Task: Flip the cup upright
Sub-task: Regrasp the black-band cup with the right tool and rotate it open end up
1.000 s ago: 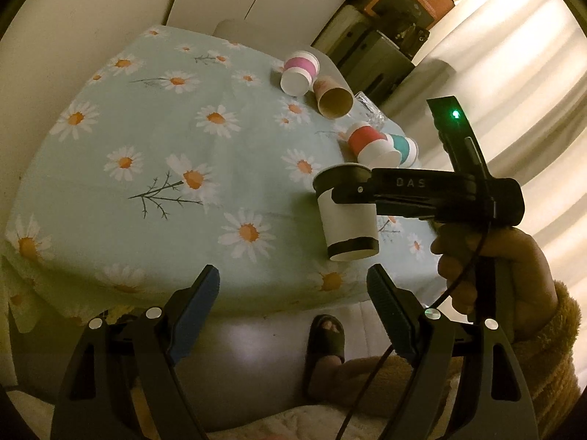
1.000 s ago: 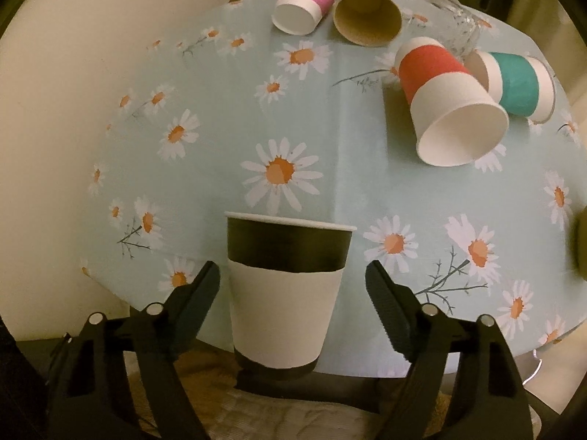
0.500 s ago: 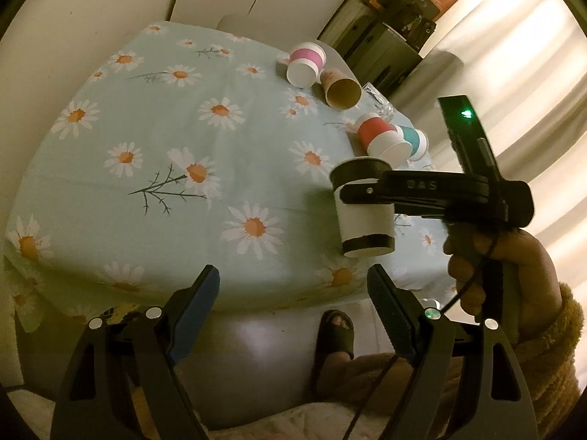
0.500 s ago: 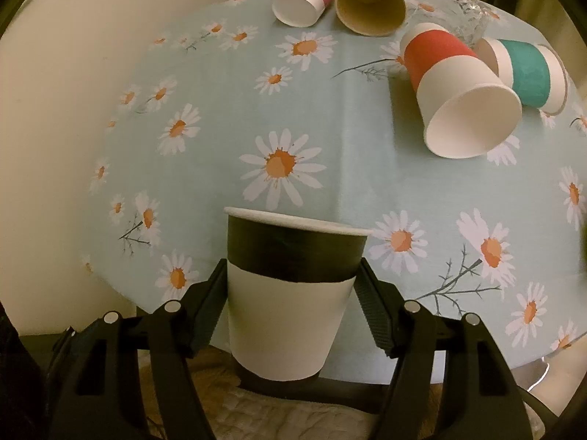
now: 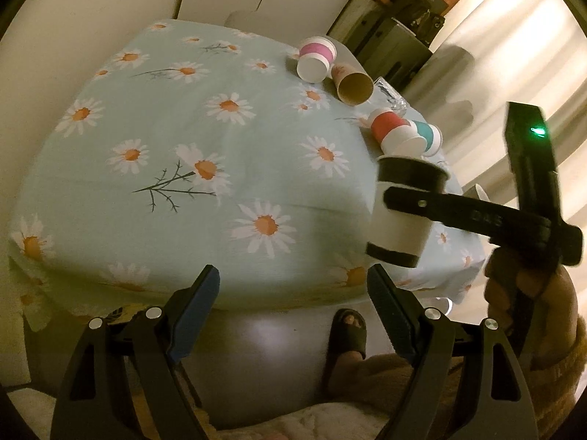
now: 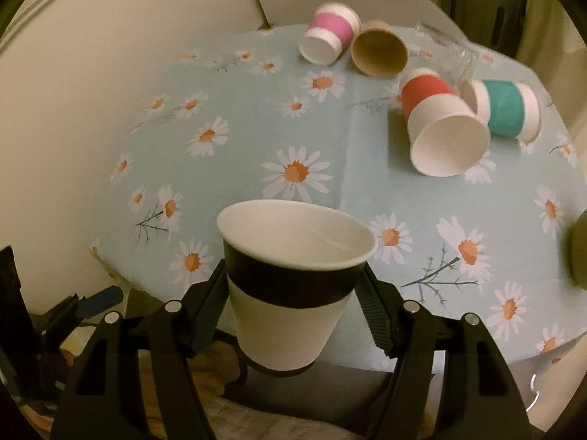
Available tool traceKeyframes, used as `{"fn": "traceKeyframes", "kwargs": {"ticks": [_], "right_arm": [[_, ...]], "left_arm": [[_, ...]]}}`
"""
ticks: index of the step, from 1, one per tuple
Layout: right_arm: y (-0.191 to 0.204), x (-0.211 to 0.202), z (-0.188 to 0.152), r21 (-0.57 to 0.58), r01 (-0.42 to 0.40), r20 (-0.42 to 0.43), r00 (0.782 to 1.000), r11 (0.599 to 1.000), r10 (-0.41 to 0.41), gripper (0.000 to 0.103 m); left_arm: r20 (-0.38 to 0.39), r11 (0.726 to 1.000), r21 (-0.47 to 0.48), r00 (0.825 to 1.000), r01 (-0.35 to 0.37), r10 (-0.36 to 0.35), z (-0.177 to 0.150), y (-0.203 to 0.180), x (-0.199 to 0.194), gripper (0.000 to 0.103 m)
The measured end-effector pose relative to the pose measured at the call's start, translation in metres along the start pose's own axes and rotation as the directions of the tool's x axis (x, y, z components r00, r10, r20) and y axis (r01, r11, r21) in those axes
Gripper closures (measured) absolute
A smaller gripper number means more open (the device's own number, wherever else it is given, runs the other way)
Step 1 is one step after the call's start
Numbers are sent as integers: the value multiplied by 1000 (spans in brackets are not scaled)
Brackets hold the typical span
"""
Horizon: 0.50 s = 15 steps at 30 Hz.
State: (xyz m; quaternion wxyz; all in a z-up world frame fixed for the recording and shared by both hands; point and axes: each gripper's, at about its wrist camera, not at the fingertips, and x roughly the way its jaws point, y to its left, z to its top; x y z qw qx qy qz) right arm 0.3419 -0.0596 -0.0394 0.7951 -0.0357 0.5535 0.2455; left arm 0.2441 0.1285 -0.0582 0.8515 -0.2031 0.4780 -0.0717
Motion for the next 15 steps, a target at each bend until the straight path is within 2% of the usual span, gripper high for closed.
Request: {"fn": "traceKeyframes", "kwargs": {"ticks": [15], "right_arm": [[-1, -34, -19, -41, -32, 140, 989, 999, 37, 36]], "left_arm": [[1, 997, 8, 997, -77, 77, 0, -2, 11, 22]]}}
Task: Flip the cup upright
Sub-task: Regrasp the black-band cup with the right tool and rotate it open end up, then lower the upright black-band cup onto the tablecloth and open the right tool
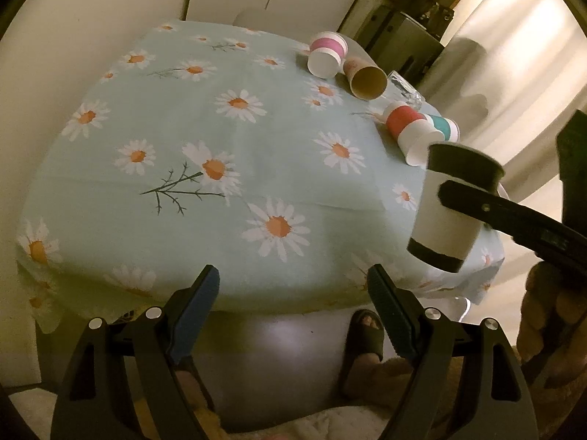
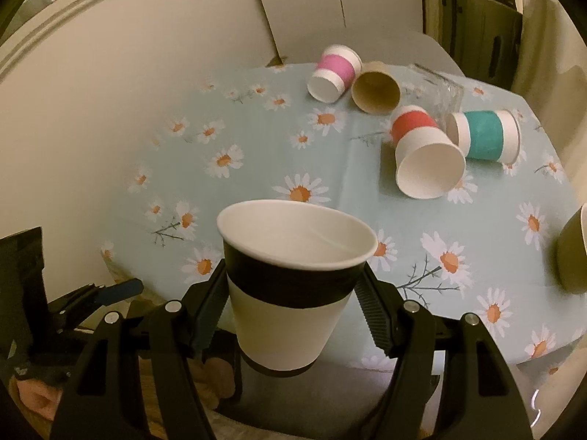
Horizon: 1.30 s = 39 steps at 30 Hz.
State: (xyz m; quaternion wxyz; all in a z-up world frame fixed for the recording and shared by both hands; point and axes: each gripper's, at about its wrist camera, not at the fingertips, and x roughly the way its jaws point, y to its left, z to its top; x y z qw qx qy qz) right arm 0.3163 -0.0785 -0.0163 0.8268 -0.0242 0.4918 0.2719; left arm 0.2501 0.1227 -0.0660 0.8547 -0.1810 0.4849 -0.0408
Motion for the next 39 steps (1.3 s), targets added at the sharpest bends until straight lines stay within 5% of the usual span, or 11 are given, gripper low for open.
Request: {"fn": "traceKeyframes", "kwargs": {"ticks": [4, 20, 39], "right_arm": [[2, -13, -1, -27, -1, 59, 998, 1000, 3, 36], [6, -40, -7, -72, 6, 223, 975, 997, 10, 36], [6, -35, -15, -65, -2, 256, 966, 998, 18, 36]], "left_arm": [[4, 1000, 0, 1000, -2, 2, 0, -3, 0, 9], [50, 998, 38, 997, -59, 57, 2, -7, 0, 7], [58, 997, 24, 996, -73, 71, 3, -3, -1, 7]]}}
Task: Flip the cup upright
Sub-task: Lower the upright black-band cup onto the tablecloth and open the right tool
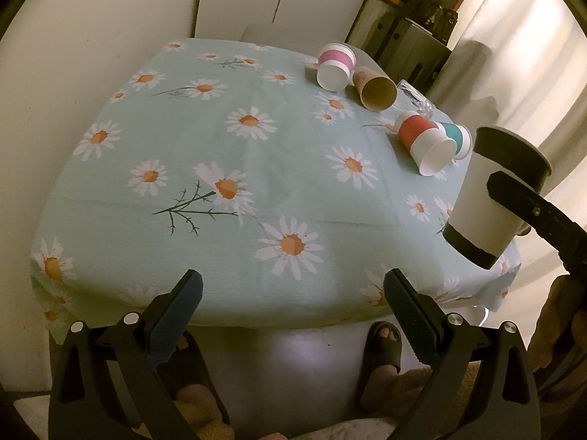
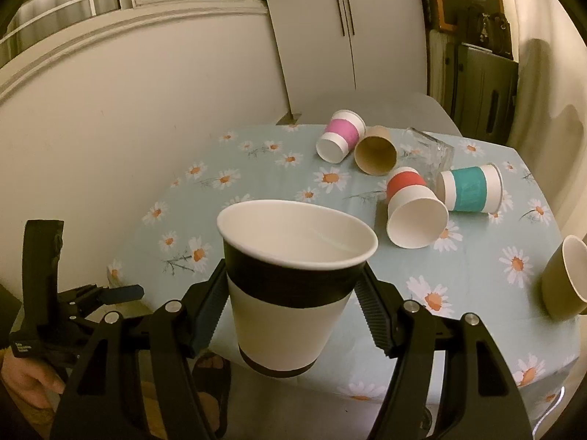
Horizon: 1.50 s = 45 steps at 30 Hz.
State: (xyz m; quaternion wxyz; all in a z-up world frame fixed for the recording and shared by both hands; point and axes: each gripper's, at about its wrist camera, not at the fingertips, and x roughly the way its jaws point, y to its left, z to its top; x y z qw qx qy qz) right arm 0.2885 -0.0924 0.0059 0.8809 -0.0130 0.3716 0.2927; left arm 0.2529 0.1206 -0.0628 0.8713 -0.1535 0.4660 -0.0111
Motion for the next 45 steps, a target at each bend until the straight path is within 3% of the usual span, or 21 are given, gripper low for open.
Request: {"fn": "traceKeyframes", "kwargs": {"ticks": [5, 16, 28, 36, 45], "right_arm": [[5, -1, -12, -31, 11, 95, 995, 999, -8, 36], [22, 13, -29, -119, 72, 213, 976, 990, -45, 36], [18, 42, -52, -160, 181, 342, 932, 970, -117, 36], [9, 71, -71, -165, 213, 297, 942, 963, -158, 36], [9, 75, -75, -194, 189, 268, 954, 963, -134, 32]], "left_arm": [[1, 1000, -8, 1000, -1, 1, 1, 1, -1, 7], [6, 999, -32, 1000, -4, 4, 2, 8, -3, 7], [0, 998, -53, 1000, -19, 19, 4, 13, -1, 7], [0, 997, -67, 1000, -25, 25, 4, 17, 1, 7], [-1, 997, -71, 1000, -23, 23, 5, 19, 2, 7]]}}
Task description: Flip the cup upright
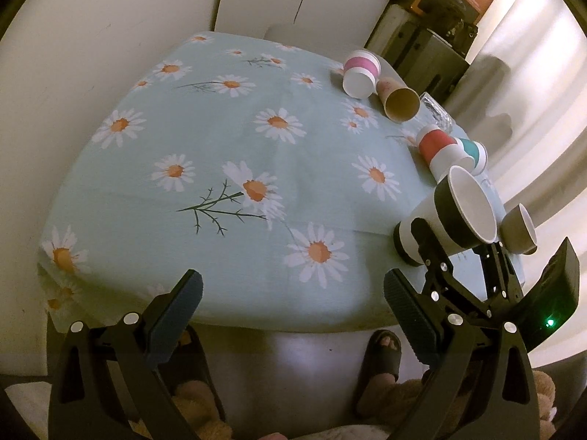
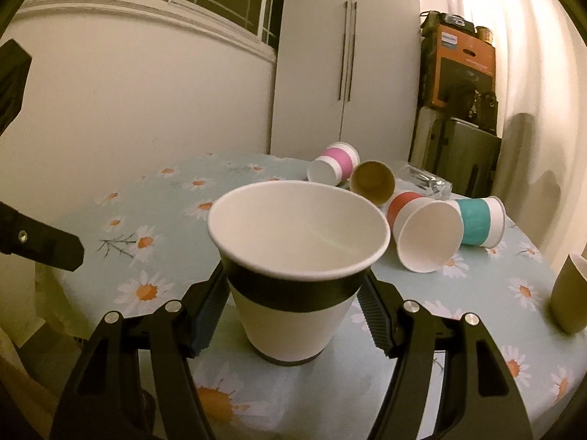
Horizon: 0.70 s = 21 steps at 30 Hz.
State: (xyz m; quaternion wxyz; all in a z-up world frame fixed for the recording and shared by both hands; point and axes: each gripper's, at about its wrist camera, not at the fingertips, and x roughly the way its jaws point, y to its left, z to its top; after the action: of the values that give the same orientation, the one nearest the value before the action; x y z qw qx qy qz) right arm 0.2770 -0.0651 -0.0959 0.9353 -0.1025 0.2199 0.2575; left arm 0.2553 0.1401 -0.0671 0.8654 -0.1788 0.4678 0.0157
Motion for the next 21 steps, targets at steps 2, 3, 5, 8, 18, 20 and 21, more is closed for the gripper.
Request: {"fn": "traceKeyframes", "kwargs": {"ticks": [2, 3, 5, 8, 18, 20, 21], "right_arm": [[2, -2, 1, -5, 2, -3, 1000, 1000, -2, 22], [3, -4, 1, -8, -3, 1, 1000, 1000, 3, 21], [6, -6, 3, -31, -4, -5, 1000, 1000, 4, 19], [12, -14, 5, -58, -1, 1, 1000, 998, 1, 15], [1, -51, 16, -58, 13, -3, 1000, 998, -13, 8], [-5, -64, 19, -24, 7, -13, 1000, 1000, -8, 5], [-7, -69, 20, -9, 2, -17, 1000, 1000, -3, 5]], "left_arm": [[0, 1000, -2, 1000, 0, 0, 0, 1, 0, 7], [1, 1000, -3, 1000, -1, 1, 0, 1, 0, 7], [1, 1000, -3, 1000, 0, 0, 0, 1, 0, 7], [6, 1000, 1, 1000, -1, 1, 1, 1, -1, 7], [37, 1000, -6, 999, -2, 2, 2, 6, -10, 7], [45, 1000, 1, 999, -2, 2, 2, 5, -11, 7], [51, 1000, 9, 999, -3, 3, 1, 4, -13, 7]]}}
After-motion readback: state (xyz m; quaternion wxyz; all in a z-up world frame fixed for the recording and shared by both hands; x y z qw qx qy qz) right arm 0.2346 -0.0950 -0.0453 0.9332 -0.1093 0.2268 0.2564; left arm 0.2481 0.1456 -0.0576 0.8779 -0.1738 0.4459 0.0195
